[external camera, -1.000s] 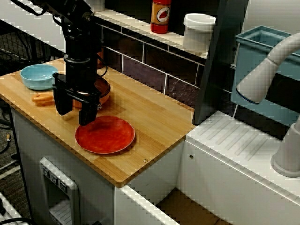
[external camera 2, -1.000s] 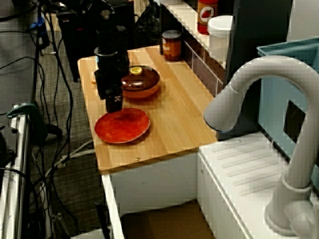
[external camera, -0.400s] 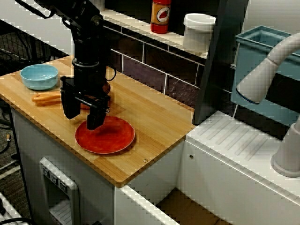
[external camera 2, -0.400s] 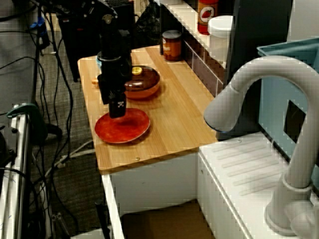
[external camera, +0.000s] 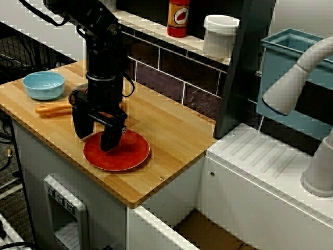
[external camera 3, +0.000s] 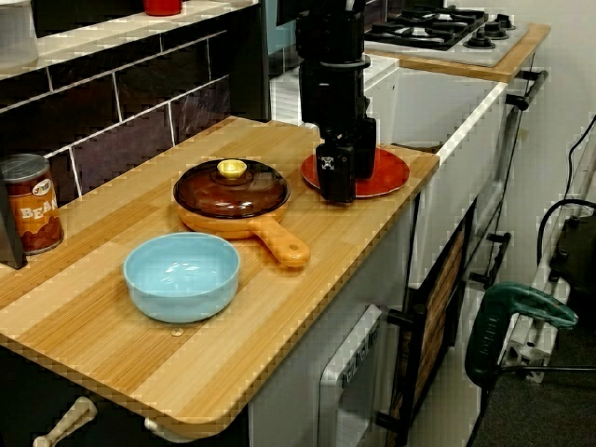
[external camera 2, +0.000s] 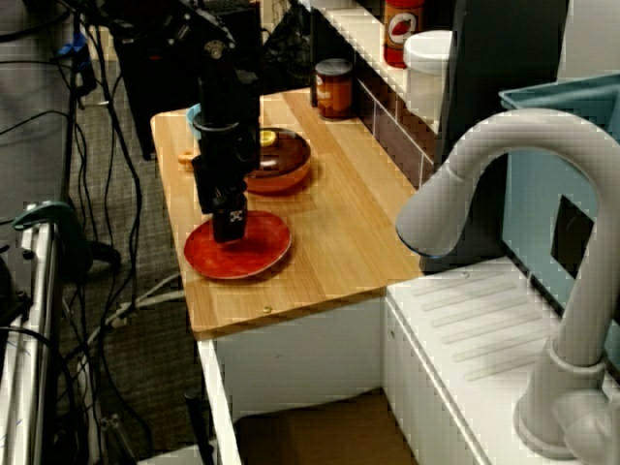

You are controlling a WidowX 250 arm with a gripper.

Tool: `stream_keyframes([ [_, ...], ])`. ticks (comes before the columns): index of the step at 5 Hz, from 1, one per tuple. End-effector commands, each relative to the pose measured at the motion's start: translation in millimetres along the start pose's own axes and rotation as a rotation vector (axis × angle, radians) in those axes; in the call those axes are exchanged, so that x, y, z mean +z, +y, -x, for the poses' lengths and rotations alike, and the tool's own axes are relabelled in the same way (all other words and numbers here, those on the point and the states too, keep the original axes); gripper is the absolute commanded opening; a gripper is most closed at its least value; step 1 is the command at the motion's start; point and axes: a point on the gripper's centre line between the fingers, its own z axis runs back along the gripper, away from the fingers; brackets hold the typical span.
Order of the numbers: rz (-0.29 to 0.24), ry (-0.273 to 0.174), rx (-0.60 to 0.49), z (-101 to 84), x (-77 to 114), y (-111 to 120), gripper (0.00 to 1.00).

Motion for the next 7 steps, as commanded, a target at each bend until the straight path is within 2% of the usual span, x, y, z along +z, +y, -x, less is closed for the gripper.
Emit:
stream_keyframes([
  [1, 0.014, -0.028, -0.001, -3.2, 9.3, 6, 1.0],
  [4, 0.03, -0.018, -0.008, -1.3, 7.0, 0, 1.0],
  [7, 0.052, -0.021, -0.032, 3.3, 13.5, -8, 1.0],
])
